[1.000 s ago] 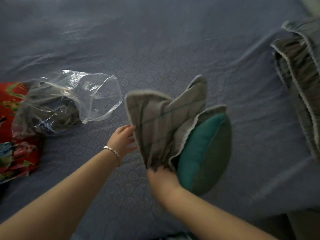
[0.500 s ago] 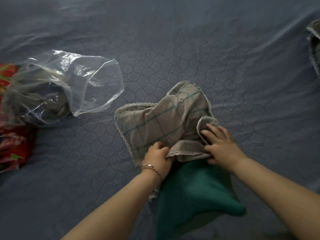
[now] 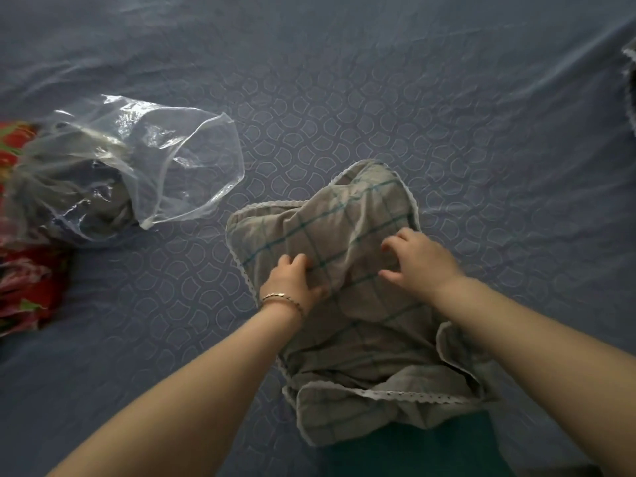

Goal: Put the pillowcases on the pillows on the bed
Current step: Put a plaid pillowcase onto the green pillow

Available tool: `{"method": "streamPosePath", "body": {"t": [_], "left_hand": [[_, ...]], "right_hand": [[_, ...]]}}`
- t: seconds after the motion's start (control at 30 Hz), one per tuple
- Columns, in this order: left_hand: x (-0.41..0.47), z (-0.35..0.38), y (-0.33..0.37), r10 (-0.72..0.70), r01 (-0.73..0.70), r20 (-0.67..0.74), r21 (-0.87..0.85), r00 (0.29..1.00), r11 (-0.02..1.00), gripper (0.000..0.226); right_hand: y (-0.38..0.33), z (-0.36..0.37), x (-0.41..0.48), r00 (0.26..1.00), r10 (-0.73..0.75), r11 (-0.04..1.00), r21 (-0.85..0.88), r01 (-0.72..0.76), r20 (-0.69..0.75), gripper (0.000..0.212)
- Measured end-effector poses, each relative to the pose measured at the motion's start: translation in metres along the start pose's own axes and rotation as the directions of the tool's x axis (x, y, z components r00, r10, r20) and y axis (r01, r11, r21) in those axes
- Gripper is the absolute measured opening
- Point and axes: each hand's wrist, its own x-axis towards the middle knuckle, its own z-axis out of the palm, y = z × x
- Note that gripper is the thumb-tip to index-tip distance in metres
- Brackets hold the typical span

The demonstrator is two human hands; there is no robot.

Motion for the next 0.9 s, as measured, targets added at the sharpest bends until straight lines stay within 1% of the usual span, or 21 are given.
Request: {"method": "streamPosePath", "body": {"t": [0.03, 0.07, 0.13, 0.2, 0.27, 0.33, 0.37, 0.4, 0.43, 0.47, 0.5, 0.57, 0.63, 0.67, 0.7, 0.73, 0.77, 0.8, 0.83, 0.87, 0.9], "left_hand": [[0.002, 0.005, 0.002, -0.017, 0.015, 0.021, 0.075, 1.0, 0.997, 0.041], [0.005, 0.009, 0.004, -0.028, 0.028, -0.009, 0.108, 1.0, 0.994, 0.038], [0.011, 0.013, 0.007, -0.056, 0.064, -0.079, 0.106, 0.995, 0.992, 0.032], [0.018, 0.015, 0.004, -0.018, 0.035, -0.136, 0.12, 0.991, 0.992, 0.028], [0.018, 0.02, -0.001, 0.171, -0.148, -0.255, 0.105, 0.952, 0.983, 0.025], [0.005, 0.026, -0.006, 0.39, -0.398, -0.422, 0.074, 0.819, 0.915, 0.024], [-0.005, 0.028, -0.006, 0.443, -0.482, -0.461, 0.037, 0.769, 0.875, 0.021], [-0.017, 0.031, -0.006, 0.494, -0.531, -0.426, 0.037, 0.758, 0.847, 0.015], [-0.027, 0.033, -0.006, 0.544, -0.548, -0.317, 0.085, 0.777, 0.832, 0.011], [-0.032, 0.029, -0.004, 0.529, -0.512, -0.142, 0.142, 0.836, 0.847, 0.012], [-0.031, 0.026, -0.005, 0.438, -0.433, 0.01, 0.179, 0.899, 0.884, 0.017], [-0.02, 0.014, -0.007, 0.312, -0.32, 0.073, 0.161, 0.947, 0.934, 0.027], [-0.005, -0.004, 0.002, 0.453, -0.407, -0.252, 0.215, 0.855, 0.888, 0.027], [0.008, -0.009, 0.009, 0.487, -0.403, -0.352, 0.287, 0.799, 0.869, 0.031], [0.02, -0.017, 0.018, 0.463, -0.348, -0.346, 0.345, 0.816, 0.872, 0.044], [0.034, -0.026, 0.025, 0.395, -0.29, -0.256, 0.366, 0.882, 0.884, 0.056], [0.049, -0.031, 0.032, 0.298, -0.236, -0.124, 0.362, 0.947, 0.902, 0.057], [0.062, -0.036, 0.04, 0.217, -0.196, -0.014, 0.377, 0.976, 0.905, 0.048], [0.07, -0.037, 0.044, 0.195, -0.189, 0.026, 0.408, 0.98, 0.893, 0.038], [0.074, -0.037, 0.045, 0.2, -0.19, 0.024, 0.445, 0.979, 0.875, 0.03], [0.077, -0.035, 0.043, 0.209, -0.181, -0.007, 0.466, 0.978, 0.866, 0.027]], "right_hand": [[-0.007, 0.007, 0.008, 0.998, 0.006, 0.997, -0.081, 0.0, 0.067, 0.051], [-0.012, 0.018, 0.015, 0.998, 0.0, 0.99, -0.142, 0.009, 0.066, 0.047], [-0.017, 0.034, 0.024, 0.989, -0.068, 0.98, -0.194, 0.042, -0.13, 0.015], [-0.014, 0.042, 0.028, 0.965, -0.151, 0.971, -0.218, 0.103, -0.216, 0.003], [-0.004, 0.048, 0.029, 0.947, -0.211, 0.959, -0.239, 0.152, -0.241, 0.008], [0.007, 0.052, 0.025, 0.913, -0.29, 0.949, -0.213, 0.234, -0.286, 0.007], [0.014, 0.058, 0.022, 0.878, -0.35, 0.934, -0.194, 0.3, -0.327, 0.006], [0.024, 0.062, 0.015, 0.835, -0.413, 0.91, -0.187, 0.369, -0.363, 0.008], [0.037, 0.067, 0.007, 0.794, -0.477, 0.879, -0.184, 0.44, -0.377, 0.012], [0.049, 0.071, -0.004, 0.779, -0.521, 0.853, -0.18, 0.49, -0.349, 0.018], [0.061, 0.074, -0.016, 0.778, -0.545, 0.838, -0.187, 0.512, -0.311, 0.028], [0.08, 0.073, -0.039, 0.848, -0.486, 0.873, -0.163, 0.46, -0.212, 0.034], [0.087, 0.071, -0.047, 0.896, -0.391, 0.92, -0.129, 0.371, -0.211, 0.014], [0.086, 0.07, -0.044, 0.908, -0.363, 0.931, -0.112, 0.347, -0.21, 0.008], [0.083, 0.071, -0.04, 0.908, -0.36, 0.933, -0.08, 0.351, -0.213, 0.013], [0.076, 0.071, -0.035, 0.92, -0.346, 0.937, -0.017, 0.349, -0.186, 0.015], [0.07, 0.072, -0.031, 0.935, -0.313, 0.94, 0.085, 0.33, -0.164, 0.014], [0.063, 0.072, -0.028, 0.969, -0.21, 0.94, 0.244, 0.236, -0.129, 0.012], [0.056, 0.072, -0.024, 0.997, -0.053, 0.888, 0.455, 0.072, -0.055, 0.012], [0.053, 0.075, -0.018, 0.989, 0.142, 0.785, 0.612, -0.097, -0.026, 0.024], [0.053, 0.077, -0.011, 0.939, 0.345, 0.675, 0.692, -0.254, 0.009, 0.043]]}}
